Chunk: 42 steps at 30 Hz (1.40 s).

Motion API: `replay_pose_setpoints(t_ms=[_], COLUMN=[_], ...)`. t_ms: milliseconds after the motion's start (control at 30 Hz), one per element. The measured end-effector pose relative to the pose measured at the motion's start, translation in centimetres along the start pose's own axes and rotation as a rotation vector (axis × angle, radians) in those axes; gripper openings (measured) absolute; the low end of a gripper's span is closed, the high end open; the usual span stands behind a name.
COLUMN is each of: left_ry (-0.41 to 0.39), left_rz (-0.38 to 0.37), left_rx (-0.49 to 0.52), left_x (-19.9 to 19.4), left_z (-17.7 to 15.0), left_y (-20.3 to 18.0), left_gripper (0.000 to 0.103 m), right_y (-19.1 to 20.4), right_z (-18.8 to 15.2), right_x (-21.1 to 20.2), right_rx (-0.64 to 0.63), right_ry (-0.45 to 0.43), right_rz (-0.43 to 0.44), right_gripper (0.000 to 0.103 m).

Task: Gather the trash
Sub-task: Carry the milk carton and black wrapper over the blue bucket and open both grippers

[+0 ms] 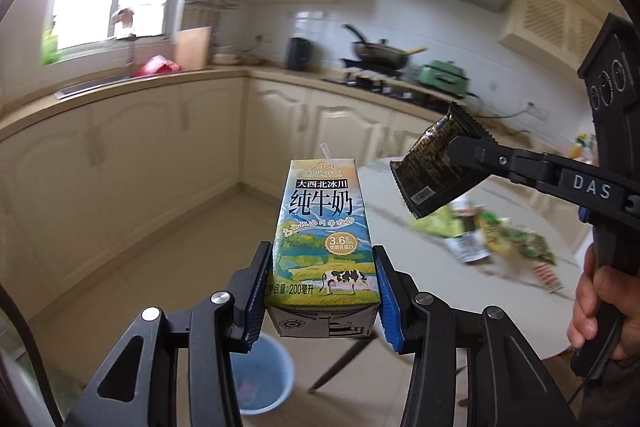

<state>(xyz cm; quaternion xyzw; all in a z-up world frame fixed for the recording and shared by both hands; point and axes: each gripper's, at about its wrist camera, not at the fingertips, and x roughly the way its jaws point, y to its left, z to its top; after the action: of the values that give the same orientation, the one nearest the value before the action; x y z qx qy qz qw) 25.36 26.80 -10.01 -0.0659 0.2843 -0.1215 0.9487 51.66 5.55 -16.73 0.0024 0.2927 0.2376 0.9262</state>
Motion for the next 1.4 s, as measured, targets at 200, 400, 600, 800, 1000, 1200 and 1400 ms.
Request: replay_pose_setpoints(t_ms=[200, 400, 600, 800, 1000, 1200, 1400], left_ry=[0.136, 0.295, 0.429, 0.520, 0.553, 0.514, 0.432], left_rz=[0.087, 0.082, 0.068, 0.086, 0.103, 0.168, 0.286], left_rx=[-0.096, -0.148, -0.197, -0.238, -0.248, -0.248, -0.272], left_x=[2.0, 9.8, 18.5, 26.0, 30.9, 30.8, 27.7], left_z=[-4.1, -7.8, -9.0, -9.1, -8.4, -6.7, -3.4], left_y=[7.9, 12.0, 14.8, 17.0, 17.2, 16.3, 17.1], left_gripper=[0.043, 0.043, 0.043, 0.044, 0.051, 0.062, 0.062], right_y=[4.3, 3.0, 0.0, -2.5, -3.2, -3.2, -0.6], right_z=[-3.9, -10.9, -16.3, -18.7, -19.6, -19.1, -17.5], right_x=[11.0, 23.1, 31.5, 35.5, 36.4, 35.6, 33.2], right_rx=[0.007, 0.066, 0.143, 0.169, 0.175, 0.177, 0.118], right_ry=[0.168, 0.409, 0.555, 0.606, 0.614, 0.612, 0.573], right_rz=[0.086, 0.081, 0.070, 0.041, 0.020, 0.020, -0.011], right_gripper=[0.003, 0.003, 0.004, 0.016, 0.032, 0.036, 0.043])
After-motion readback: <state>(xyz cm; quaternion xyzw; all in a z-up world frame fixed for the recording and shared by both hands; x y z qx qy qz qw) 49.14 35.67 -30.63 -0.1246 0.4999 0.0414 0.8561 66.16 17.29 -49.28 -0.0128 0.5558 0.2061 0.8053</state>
